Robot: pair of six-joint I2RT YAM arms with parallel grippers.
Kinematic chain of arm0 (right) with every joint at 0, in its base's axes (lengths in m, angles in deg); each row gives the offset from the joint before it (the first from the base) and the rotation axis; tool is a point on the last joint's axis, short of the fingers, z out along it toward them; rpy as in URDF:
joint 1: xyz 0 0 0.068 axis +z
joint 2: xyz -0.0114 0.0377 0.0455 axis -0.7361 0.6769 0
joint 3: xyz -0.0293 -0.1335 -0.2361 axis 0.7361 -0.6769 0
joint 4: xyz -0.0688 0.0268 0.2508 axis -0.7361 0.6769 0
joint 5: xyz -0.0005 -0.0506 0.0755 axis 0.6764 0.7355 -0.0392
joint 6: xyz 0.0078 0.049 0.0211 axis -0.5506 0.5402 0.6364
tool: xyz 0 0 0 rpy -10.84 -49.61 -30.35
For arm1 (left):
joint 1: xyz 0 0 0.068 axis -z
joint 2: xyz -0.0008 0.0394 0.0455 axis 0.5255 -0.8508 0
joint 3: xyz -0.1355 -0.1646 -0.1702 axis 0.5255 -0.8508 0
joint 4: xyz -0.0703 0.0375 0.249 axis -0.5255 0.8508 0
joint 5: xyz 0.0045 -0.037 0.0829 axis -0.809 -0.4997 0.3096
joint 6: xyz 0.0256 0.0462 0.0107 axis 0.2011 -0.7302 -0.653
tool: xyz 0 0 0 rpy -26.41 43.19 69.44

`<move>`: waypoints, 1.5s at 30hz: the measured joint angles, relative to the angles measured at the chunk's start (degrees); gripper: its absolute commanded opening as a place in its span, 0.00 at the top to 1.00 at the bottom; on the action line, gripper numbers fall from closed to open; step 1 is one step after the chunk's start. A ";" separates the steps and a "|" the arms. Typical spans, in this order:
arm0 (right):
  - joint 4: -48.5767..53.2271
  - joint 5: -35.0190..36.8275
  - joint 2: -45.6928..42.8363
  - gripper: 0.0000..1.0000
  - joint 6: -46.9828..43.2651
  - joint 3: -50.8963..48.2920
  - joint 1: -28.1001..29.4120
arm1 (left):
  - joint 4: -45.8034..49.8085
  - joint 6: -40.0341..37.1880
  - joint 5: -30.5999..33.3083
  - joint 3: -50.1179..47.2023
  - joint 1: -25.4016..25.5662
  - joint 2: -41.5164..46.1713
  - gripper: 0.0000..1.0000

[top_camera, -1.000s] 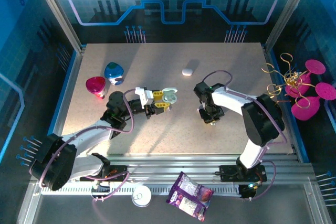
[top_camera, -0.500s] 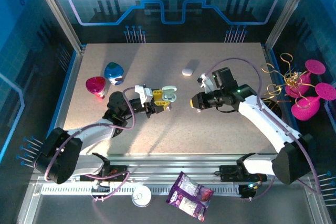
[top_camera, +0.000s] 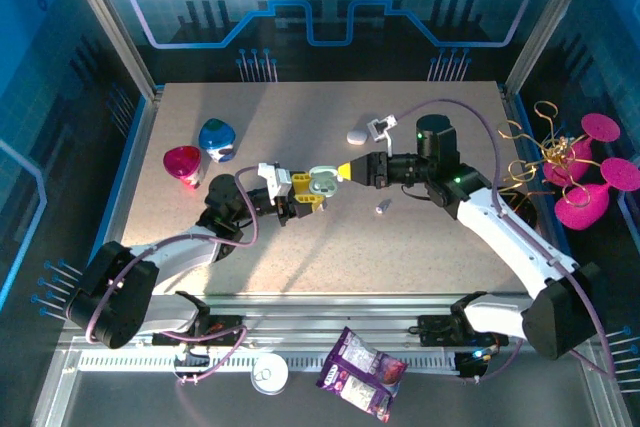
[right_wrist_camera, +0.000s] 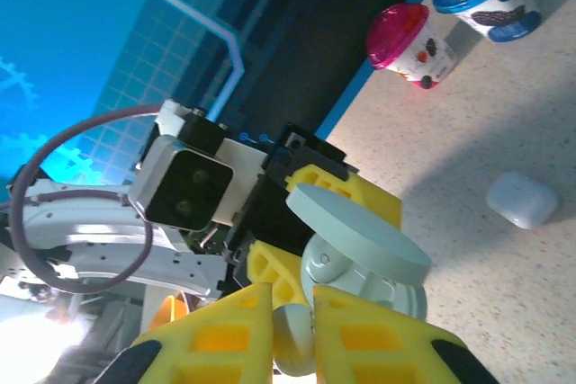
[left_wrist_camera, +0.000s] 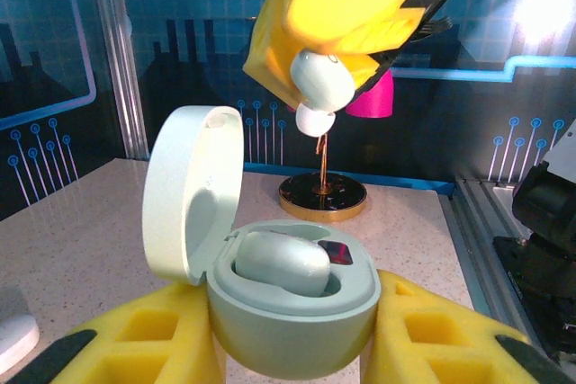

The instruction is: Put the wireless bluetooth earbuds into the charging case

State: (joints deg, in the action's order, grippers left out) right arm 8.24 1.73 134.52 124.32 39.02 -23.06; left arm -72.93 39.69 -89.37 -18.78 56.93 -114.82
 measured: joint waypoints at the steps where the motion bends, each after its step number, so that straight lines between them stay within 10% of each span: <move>1: -1.14 -0.37 0.48 0.87 0.76 0.00 0.02 | -0.02 0.55 -0.15 0.02 0.00 0.00 0.66; 33: -1.40 1.05 4.11 0.86 -0.94 -0.94 1.55 | -4.66 8.52 0.85 1.18 0.00 -2.38 0.67; 45: 7.91 7.87 4.44 0.68 -5.70 3.37 3.52 | -4.87 9.97 0.92 1.18 0.00 -3.19 0.67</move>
State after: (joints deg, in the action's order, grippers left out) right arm 16.15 9.60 138.96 118.61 42.39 -19.54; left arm -77.80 49.65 -88.45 -17.60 56.93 -118.02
